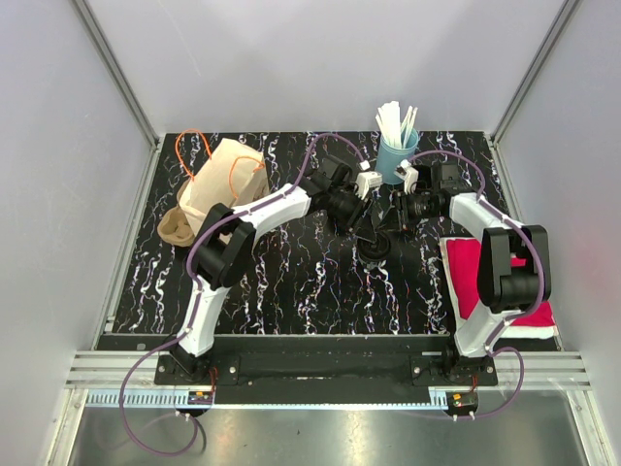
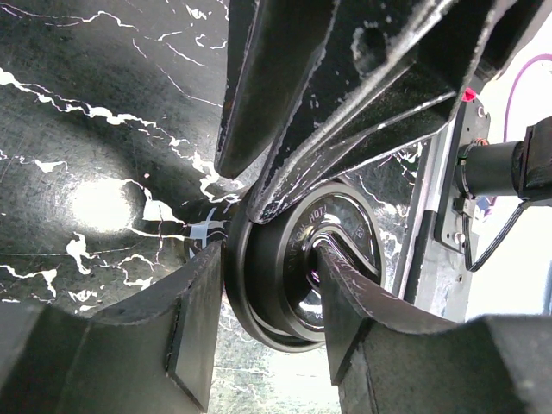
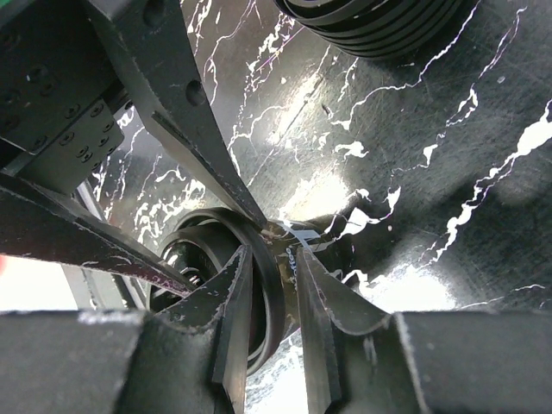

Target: Pack the takeout coffee

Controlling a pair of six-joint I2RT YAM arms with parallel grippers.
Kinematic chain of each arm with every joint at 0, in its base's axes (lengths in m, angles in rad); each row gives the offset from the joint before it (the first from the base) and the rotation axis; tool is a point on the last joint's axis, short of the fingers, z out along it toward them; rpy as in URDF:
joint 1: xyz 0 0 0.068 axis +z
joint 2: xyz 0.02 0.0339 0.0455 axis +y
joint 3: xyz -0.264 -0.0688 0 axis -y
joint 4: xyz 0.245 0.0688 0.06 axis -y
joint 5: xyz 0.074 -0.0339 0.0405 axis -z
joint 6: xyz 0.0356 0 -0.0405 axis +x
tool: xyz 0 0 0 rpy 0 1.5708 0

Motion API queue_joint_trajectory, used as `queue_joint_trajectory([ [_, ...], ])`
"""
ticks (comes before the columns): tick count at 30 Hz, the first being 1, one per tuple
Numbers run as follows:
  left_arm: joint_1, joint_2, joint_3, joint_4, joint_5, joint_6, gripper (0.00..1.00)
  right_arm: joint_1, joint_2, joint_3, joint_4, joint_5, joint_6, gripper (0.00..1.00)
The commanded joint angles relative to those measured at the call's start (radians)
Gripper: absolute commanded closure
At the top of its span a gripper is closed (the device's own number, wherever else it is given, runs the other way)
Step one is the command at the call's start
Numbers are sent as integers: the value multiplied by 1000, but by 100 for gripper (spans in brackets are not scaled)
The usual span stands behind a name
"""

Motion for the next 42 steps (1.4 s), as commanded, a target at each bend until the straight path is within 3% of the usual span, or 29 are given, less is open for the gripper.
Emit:
queue_joint_trajectory([
  [1,-18,49,-13,-63,-172,72,53,34,35,-72,-98,189,-92,69],
  [15,-30,56,-4,-88,-187,109,53,57,39,-113,-98,229,-135,69],
  [25,-48,59,7,-115,-207,138,48,77,43,-122,-109,260,-172,68],
  [32,-51,61,15,-128,-222,150,39,83,52,-121,-121,280,-199,68],
  [42,-59,69,26,-149,-239,166,39,85,45,-125,-132,306,-216,68],
])
